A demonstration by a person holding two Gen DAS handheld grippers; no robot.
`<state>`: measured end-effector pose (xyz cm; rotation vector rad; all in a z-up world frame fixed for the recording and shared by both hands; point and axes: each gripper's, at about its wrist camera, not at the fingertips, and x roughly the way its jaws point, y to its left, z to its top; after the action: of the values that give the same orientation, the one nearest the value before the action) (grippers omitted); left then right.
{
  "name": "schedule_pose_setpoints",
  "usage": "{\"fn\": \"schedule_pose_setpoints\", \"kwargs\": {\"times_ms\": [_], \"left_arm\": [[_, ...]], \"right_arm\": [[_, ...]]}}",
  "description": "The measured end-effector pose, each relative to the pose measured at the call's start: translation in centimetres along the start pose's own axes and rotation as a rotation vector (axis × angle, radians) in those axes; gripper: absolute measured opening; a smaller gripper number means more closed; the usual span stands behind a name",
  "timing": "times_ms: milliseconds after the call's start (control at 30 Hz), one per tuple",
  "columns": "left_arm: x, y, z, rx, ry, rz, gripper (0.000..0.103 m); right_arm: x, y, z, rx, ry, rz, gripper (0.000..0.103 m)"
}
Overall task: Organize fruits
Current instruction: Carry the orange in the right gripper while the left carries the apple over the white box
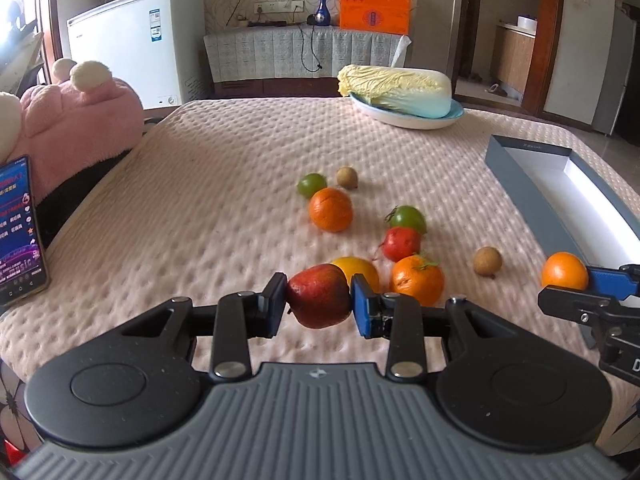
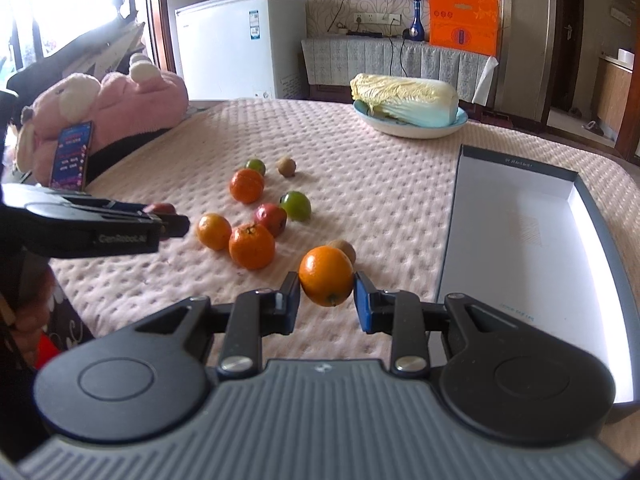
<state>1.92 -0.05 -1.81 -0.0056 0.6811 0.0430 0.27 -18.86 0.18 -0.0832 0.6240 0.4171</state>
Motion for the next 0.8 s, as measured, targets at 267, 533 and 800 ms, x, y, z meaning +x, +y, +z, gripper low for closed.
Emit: {"fn": "schedule_pose_setpoints", "kwargs": {"times_ms": [267,533,800], "left_arm": [[0.1,-2.0,0.8,0.010,-0.025,-0.003,0.040],[0.4,-4.4,1.9,0.017,-0.051,-0.037,0.040],[0.9,-6.0,2.8,0.027,-0.059,-0.073,0.040]], "right_arm": [[-1.5,-0.7,0.4,-0.007,-0.040,0.007,0.032],[-2.5,-1.5,0.6,-0.007,-0.068,0.000,0.032],[-3.1,-2.6,0.5,0.005,-0.078,-0.009,0.032]]}}
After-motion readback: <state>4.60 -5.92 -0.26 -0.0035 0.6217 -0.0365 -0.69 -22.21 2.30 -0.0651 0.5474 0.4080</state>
